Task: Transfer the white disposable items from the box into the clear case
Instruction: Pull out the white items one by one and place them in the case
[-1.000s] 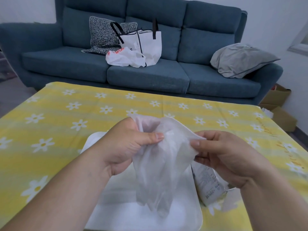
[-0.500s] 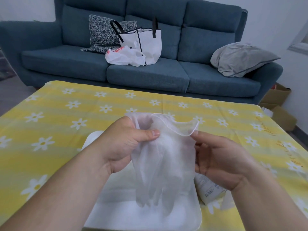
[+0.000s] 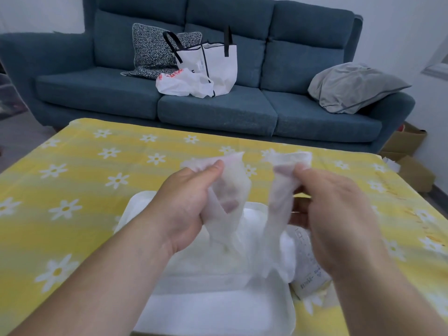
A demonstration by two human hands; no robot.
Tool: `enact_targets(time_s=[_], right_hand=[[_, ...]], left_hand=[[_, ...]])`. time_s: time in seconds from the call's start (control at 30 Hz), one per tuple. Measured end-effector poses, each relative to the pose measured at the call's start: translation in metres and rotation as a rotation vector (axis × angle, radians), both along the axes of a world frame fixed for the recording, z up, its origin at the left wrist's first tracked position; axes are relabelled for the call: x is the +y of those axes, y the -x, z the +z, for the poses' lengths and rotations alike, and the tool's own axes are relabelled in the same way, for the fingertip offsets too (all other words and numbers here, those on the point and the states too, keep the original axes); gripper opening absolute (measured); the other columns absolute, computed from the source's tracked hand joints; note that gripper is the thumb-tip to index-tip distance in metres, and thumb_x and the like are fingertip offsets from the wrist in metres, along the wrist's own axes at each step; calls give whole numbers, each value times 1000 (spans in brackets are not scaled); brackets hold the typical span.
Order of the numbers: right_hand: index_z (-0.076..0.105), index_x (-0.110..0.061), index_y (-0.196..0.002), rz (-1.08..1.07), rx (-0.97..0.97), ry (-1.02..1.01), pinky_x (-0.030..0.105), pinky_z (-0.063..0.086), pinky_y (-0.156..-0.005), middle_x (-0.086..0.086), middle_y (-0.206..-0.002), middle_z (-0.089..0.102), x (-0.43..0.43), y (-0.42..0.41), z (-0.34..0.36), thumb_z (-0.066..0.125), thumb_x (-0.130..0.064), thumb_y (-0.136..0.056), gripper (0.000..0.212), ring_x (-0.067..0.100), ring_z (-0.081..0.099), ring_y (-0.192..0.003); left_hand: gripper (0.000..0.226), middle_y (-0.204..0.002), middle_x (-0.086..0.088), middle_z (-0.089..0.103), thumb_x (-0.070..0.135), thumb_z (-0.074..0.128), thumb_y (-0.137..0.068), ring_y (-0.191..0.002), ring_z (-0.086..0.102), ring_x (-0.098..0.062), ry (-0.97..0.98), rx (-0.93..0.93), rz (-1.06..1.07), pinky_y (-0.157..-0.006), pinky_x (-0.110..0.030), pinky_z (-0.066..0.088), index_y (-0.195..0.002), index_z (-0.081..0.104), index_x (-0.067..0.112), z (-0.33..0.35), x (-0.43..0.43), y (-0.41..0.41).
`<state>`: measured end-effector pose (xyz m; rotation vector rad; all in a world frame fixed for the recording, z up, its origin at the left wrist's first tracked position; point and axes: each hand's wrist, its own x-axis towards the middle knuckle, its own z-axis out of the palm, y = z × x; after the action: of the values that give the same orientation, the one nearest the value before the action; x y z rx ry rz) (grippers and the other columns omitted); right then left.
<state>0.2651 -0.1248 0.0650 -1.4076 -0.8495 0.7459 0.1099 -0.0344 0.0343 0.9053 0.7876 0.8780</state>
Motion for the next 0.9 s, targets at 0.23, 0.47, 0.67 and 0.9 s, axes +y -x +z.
enact_targets(time_s=[0.23,0.47,0.67,0.9], right_hand=[[73,-19,-109,284,2,96,45,58,-75,13,-86,77,3,14,-11,41,-45,-101,42,31,75,-82],[72,-23,-109,331,-106,118,43,57,-73,16,-82,76,0,9,-7,42,-25,-104,30,29,76,-76],[74,-28,-82,-7,-547,-5,21,49,-60,-5,-74,70,-1,-3,-5,72,-9,-82,19,11,63,-67],[70,-39,-95,152,-867,47,7,37,-83,-22,-104,62,-1,-4,-3,78,-20,-76,27,-3,55,-106]], left_hand=[[67,-92,-15,64,54,67,-82,-87,65,-27,-134,68,-278,-84,-43,51,-114,67,-5,-9,-10,-3],[15,-80,-6,71,16,63,-92,-78,67,-19,-446,281,-204,-78,-46,55,-90,72,4,-17,-6,-3],[21,-99,-8,78,12,57,-99,-96,74,-24,-527,366,-243,-81,-34,58,-101,77,11,-13,-7,-1],[24,-107,-3,77,21,51,-104,-103,71,-23,-616,367,-344,-93,-40,55,-111,74,18,-9,-11,1]])
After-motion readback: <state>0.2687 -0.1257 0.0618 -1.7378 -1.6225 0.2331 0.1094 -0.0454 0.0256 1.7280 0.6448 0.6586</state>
